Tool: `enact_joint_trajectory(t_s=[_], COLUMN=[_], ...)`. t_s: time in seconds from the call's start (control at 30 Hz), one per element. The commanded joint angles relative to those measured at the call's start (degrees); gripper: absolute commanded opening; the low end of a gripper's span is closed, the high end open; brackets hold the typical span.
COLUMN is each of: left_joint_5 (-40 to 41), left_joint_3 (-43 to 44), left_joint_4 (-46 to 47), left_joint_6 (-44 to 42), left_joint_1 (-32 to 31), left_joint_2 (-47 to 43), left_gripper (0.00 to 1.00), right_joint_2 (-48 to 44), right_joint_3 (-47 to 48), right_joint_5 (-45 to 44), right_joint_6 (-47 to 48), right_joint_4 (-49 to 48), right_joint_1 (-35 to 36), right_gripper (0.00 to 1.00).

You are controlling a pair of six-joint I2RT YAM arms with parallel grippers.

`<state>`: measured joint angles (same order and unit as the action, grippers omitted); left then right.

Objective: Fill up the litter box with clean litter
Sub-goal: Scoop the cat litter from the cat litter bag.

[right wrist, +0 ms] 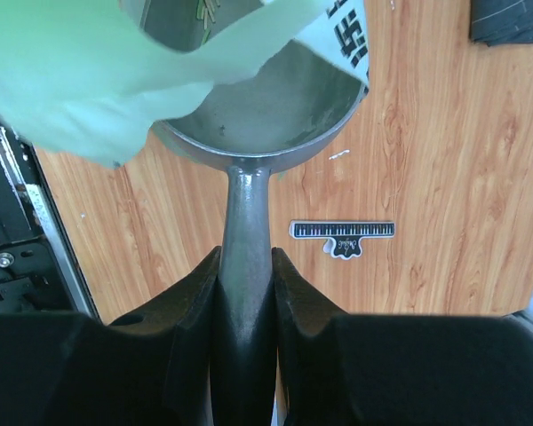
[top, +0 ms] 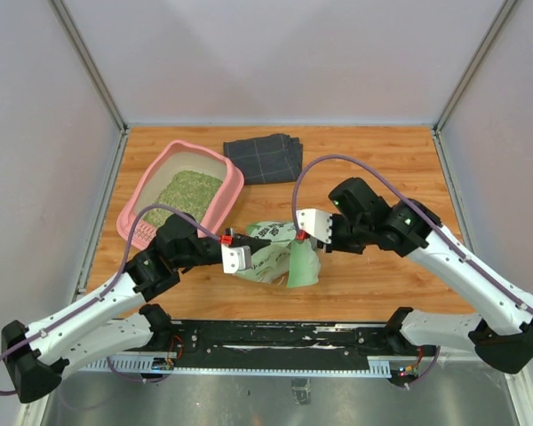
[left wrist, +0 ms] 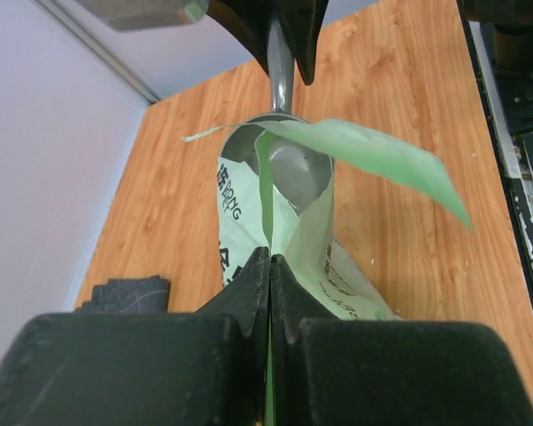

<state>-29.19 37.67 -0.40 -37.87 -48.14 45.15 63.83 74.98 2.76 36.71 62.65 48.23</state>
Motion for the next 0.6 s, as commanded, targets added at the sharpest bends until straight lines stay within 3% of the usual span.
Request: enact_joint_trajectory(t_s=[0.0,0.57], left_joint_5=[2.45,10.03], left_joint_3=[-0.89,-7.22], left_joint_4=[1.32,8.07], left_joint_6=[2.5,14.12], left_joint_1=[-0.11,-0.09], left_joint_2=[0.11,2.11], left_gripper=[0.0,0.0], right_joint_2=[4.84,21.96], right_joint_3=[4.54,4.51], right_joint_5=[-1.22,-0.16], right_joint_6=[3.24,7.42], right_joint_4=[1.4,-6.36], right_joint_1=[0.05,-0.41], right_gripper=[0.01,0.01])
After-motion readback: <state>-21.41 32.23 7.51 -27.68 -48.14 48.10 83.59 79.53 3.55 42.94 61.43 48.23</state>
